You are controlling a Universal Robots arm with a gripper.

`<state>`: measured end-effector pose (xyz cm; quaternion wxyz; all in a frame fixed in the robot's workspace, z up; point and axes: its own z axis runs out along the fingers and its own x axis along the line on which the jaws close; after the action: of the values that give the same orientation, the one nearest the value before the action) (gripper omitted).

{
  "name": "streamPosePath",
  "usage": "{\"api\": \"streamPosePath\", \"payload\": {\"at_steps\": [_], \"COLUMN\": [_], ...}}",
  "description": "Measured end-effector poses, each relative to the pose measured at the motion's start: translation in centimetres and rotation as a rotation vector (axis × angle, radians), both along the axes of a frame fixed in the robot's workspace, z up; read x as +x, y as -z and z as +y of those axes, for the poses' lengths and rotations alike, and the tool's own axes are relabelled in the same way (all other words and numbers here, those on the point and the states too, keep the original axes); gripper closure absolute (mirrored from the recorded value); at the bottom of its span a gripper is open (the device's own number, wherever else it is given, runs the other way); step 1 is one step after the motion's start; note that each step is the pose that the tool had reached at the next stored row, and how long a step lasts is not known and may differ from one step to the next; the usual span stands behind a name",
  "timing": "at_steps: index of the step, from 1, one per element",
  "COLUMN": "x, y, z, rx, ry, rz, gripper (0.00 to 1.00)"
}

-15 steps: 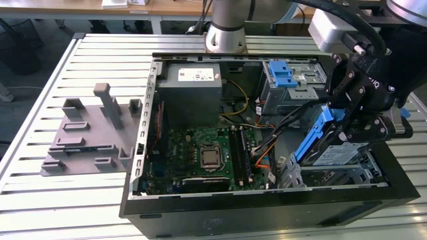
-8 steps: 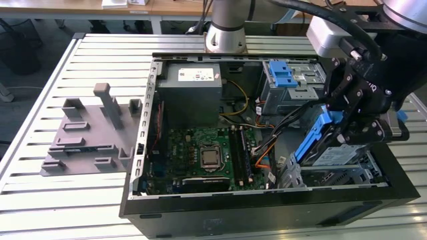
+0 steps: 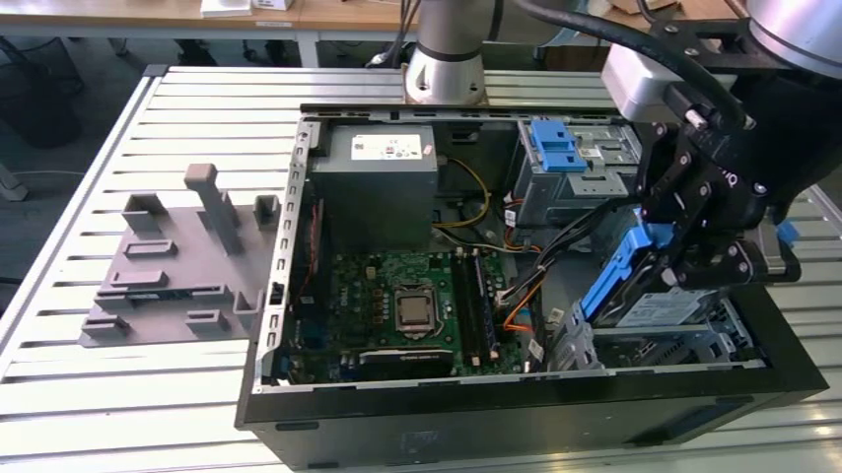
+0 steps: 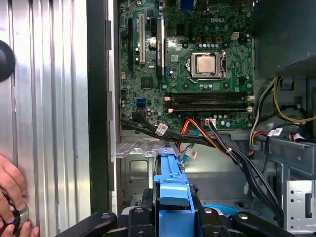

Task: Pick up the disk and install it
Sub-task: 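Insert the disk into the insertion slot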

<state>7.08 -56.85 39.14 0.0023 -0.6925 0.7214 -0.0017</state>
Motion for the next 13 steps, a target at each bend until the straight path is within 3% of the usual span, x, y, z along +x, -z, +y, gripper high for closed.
{"api": "streamPosePath", "payload": {"at_steps": [13], "x": [0.0], "y": [0.78], "z": [-0.02], "rx": [0.0], "ry": [0.0], "rz": [0.0], "gripper": [0.64]}}
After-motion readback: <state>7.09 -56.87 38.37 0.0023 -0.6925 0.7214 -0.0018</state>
